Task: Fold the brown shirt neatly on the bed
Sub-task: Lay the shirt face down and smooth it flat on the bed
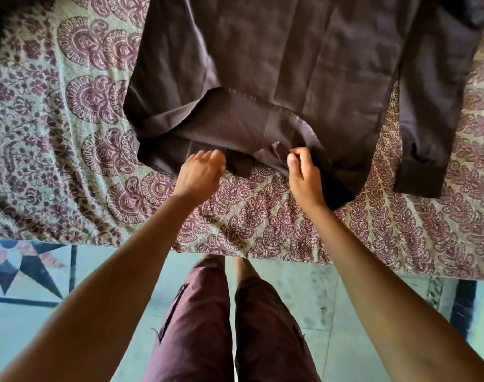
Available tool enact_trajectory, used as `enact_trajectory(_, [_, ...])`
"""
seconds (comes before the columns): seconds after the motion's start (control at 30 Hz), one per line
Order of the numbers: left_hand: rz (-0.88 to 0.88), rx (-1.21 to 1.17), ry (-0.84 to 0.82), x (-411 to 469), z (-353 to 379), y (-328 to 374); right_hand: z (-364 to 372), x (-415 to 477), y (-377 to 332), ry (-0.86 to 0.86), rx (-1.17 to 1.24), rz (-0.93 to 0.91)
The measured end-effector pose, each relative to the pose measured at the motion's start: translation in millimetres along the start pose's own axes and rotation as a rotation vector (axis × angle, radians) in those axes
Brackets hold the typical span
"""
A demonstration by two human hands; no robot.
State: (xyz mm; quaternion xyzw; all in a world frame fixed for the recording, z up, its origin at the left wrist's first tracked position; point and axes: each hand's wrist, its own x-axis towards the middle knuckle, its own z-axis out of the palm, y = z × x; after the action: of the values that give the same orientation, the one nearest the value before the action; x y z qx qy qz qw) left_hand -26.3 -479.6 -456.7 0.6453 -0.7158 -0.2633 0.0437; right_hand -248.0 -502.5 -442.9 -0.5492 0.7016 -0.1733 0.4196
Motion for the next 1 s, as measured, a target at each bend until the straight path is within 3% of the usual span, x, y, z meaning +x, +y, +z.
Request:
enact_trajectory(0.1, [-0.174,-0.192,0.010,5.3,-2.7,0.1,-1.4,2.0,1.4,-0.121,-0.012,-0.013])
enact_trajectory(0.17, [-0.194,-0.241,0.037,5.8,-5.7,0.9,0.4,0.5,7.1,-0.146,-0.051,-0.039])
enact_trajectory(0.27, [-0.072,-0.201,0.029,3.8,-7.5,0.0,6.6,-6.5,15.3,-0.027,-0.059,-0.139])
enact_trajectory(0.4, [0.130,0.051,0.063,-3.9,2.8,-5.3,13.2,-19.6,17.7,0.028,-0.076,-0.249])
enact_trajectory(0.53, [0.299,0.300,0.212,-16.3,19.4,-7.2,14.4,-28.9,18.3,0.092,0.000,-0.181])
enact_trajectory(0.63, [0.366,0.412,0.168,-14.9,28.3,0.1,13.2,-31.6,16.4,0.144,0.100,-0.084])
enact_trajectory(0.87, [0.002,0.335,0.083,6.3,29.2,31.1,9.3,-30.4,13.3,0.139,0.074,-0.113])
enact_trajectory(1.0, [-0.019,0.234,0.097,5.9,31.2,32.1,11.1,-29.6,13.2,0.152,0.061,-0.122])
